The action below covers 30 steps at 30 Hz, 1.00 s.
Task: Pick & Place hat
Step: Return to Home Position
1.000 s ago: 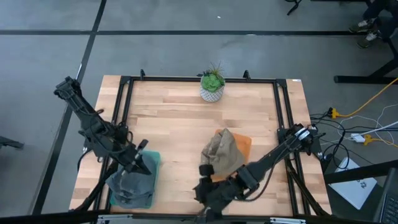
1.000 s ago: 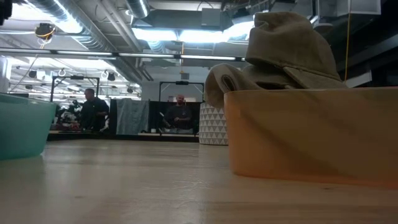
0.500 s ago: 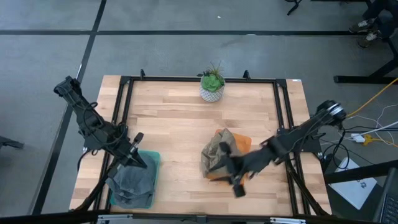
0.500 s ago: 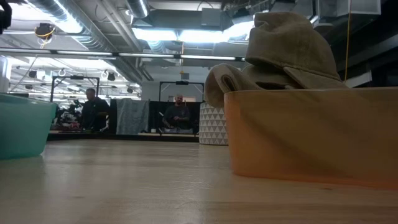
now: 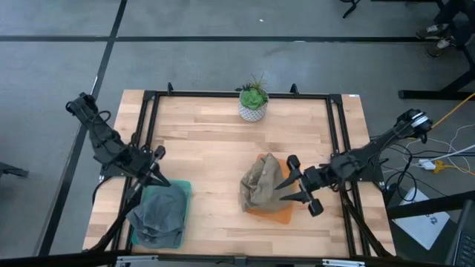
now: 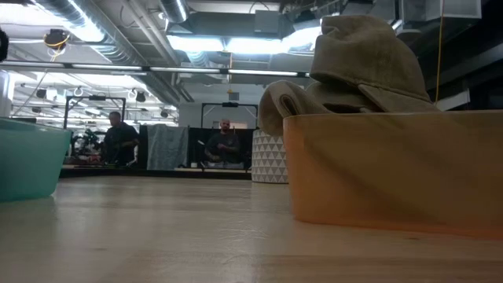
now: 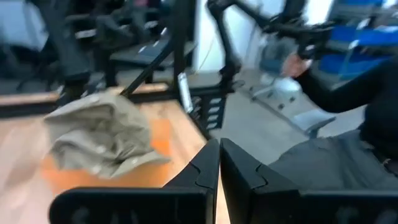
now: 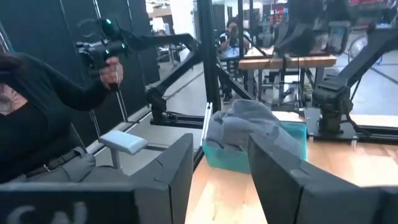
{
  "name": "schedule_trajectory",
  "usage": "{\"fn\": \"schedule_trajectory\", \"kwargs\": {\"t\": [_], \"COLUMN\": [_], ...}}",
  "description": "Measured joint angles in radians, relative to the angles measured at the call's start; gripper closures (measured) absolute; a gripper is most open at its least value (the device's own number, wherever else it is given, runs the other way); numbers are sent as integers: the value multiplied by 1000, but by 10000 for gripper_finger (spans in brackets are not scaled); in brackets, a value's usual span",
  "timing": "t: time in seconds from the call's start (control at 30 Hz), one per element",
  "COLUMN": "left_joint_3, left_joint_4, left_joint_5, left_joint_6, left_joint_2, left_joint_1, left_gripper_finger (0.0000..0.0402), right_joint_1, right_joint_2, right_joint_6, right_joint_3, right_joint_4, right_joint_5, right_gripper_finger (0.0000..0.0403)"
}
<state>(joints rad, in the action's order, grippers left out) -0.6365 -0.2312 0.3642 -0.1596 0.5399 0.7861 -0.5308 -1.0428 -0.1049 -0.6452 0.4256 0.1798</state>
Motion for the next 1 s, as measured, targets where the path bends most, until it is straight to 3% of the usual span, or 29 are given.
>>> {"fn": "schedule_trajectory", "kwargs": {"t": [0.27,0.53,0.73,0.87,1.0], "left_joint_3": [310,484,540,626,627], "left_joint_4": [276,302,358,569,541], "left_joint_5": [-160,-235,-289,-381,-438], "left_joint_6": [17,17,24,64,66], "left_joint_2": [-254,-541,-540,-540,-540], "left_joint_1": [-78,-152,-205,-252,-307], "left_gripper_finger": [389,395,391,389,393], "right_joint_1": [0,35,94,143,188], "right_joint_2": [44,43,52,66,65], "right_joint_6": [60,64,44,6,4], "right_joint_3": [22,22,22,31,32], "right_joint_4": [24,-9,-61,-61,-67], "right_joint_5": [1,0,-85,-145,-193], "right_gripper_finger": [251,251,251,251,251]}}
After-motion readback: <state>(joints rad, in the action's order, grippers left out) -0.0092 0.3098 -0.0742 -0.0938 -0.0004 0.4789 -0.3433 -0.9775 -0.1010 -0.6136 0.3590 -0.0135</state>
